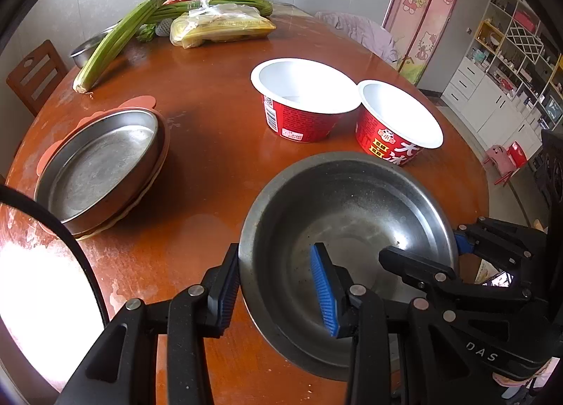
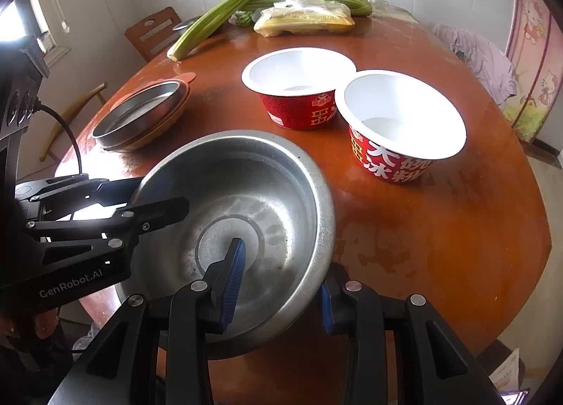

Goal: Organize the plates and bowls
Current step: 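Carry the steel mixing bowl, lower it to the table, open the left gripper, then move the left gripper to the white red-printed bowl and grasp its rim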

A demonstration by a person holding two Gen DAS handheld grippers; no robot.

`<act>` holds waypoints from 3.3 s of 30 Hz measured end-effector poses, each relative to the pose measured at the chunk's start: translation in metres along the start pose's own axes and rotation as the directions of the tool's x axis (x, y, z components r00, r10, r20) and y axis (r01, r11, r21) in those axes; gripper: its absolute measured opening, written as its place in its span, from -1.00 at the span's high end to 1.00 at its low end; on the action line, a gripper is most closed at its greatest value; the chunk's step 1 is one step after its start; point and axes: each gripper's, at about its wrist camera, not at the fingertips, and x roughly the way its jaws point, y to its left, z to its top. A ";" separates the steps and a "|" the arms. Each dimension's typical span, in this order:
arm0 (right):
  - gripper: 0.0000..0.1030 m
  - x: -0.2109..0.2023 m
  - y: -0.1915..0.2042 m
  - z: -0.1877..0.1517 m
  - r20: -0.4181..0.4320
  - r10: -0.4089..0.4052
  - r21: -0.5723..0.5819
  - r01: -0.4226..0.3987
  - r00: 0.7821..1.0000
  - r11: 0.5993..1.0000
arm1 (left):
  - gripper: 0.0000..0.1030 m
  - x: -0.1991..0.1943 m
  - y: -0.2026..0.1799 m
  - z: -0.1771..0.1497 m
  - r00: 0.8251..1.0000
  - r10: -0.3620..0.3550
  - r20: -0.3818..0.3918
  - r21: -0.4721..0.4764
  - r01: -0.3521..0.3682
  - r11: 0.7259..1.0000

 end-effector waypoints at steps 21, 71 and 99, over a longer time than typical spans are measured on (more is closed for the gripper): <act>0.21 -0.001 -0.003 -0.009 -0.026 0.035 0.013 -0.035 0.999 0.999 | 0.18 -0.003 -0.005 -0.004 1.000 -0.008 -0.003 0.018 0.008 1.000; 0.17 -0.057 -0.112 0.036 0.127 -0.108 0.205 0.081 0.986 0.975 | 0.14 -0.005 -0.065 0.090 0.989 -0.151 0.011 0.056 0.150 0.987; 0.18 -0.005 -0.133 0.070 0.061 -0.103 0.138 0.094 0.993 0.986 | 0.15 0.050 -0.074 0.120 0.974 -0.209 -0.085 -0.017 0.208 0.978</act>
